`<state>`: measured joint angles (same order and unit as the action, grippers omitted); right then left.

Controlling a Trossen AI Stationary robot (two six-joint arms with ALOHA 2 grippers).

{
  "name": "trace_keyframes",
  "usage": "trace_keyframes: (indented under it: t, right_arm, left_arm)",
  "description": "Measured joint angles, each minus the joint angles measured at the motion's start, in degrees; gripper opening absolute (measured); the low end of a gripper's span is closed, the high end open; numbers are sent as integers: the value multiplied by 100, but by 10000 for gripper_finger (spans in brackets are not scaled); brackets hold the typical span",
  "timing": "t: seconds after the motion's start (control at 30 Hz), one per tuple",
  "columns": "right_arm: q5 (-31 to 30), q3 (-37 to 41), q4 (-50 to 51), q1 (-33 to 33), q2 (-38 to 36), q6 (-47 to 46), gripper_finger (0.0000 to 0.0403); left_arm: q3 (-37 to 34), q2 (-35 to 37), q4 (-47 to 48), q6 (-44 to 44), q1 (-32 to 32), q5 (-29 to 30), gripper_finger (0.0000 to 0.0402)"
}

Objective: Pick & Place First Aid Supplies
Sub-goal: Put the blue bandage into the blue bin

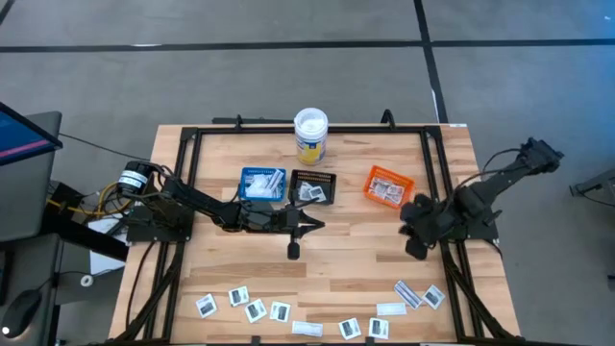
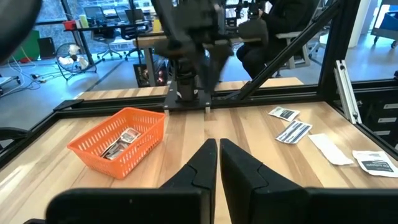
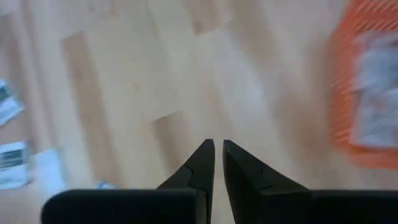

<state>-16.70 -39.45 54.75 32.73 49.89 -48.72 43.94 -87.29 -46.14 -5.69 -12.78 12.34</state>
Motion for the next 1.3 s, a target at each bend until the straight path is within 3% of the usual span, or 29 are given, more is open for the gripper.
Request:
trace_keyframes:
  t: [0.23,0.53,0.73,1.0,1.3]
  right_arm:
    - [1566,1100,-1574,675,-58,-621,31]
    - [1642,1203,-2862,1392,726,1057,33]
    - [1644,1203,-2906,1385,1295,1892,17]
    - [2164,1203,-3137,1309,1843,710,45]
    - [1711,1185,-3660,1666,2558,-230,111]
  left_arm:
    - [0,0,14,48,0,0,21]
    - [0,0,-16,192,0,2,21]
    - [0,0,-16,170,0,4,21]
    - [0,0,-18,197,121,-4,21]
    - [0,0,-18,473,192,11,21]
